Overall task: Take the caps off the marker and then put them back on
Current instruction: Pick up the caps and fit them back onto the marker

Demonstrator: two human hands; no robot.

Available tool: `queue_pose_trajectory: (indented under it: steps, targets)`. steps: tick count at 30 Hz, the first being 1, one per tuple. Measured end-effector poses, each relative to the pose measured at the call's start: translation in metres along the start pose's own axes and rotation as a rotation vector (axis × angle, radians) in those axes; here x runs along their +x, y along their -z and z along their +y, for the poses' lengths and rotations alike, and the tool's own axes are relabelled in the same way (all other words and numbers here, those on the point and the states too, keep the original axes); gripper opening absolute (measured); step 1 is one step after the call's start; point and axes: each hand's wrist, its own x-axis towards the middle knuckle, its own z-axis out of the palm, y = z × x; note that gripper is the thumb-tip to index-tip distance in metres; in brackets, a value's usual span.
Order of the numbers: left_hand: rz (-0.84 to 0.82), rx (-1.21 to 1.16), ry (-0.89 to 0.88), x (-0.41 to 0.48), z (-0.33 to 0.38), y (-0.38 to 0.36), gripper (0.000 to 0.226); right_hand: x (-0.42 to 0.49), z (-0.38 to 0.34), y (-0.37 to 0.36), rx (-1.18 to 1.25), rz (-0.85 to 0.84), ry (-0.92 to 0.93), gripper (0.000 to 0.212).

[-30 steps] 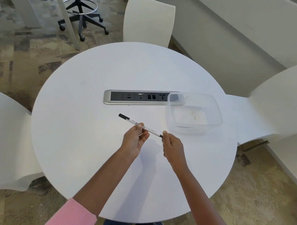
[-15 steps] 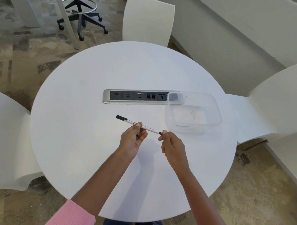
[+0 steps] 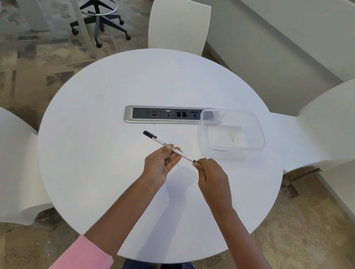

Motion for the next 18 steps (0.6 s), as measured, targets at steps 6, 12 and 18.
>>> queue_pose_trajectory:
  steps: [6,12,18]
  targets:
    - [0.008,-0.004,-0.007,-0.0022,-0.0022,0.0004,0.017,0.0009,-0.0016,-0.0017,0.082,-0.022,-0.062,0.026]
    - [0.016,0.045,-0.019,-0.0039,-0.0028,0.0003,0.018,0.0004,-0.0011,-0.0030,0.192,-0.107,-0.219,0.033]
    - [0.007,0.043,-0.016,-0.0055,-0.0039,-0.0019,0.018,0.0027,-0.0048,-0.0044,0.412,-0.124,-0.427,0.041]
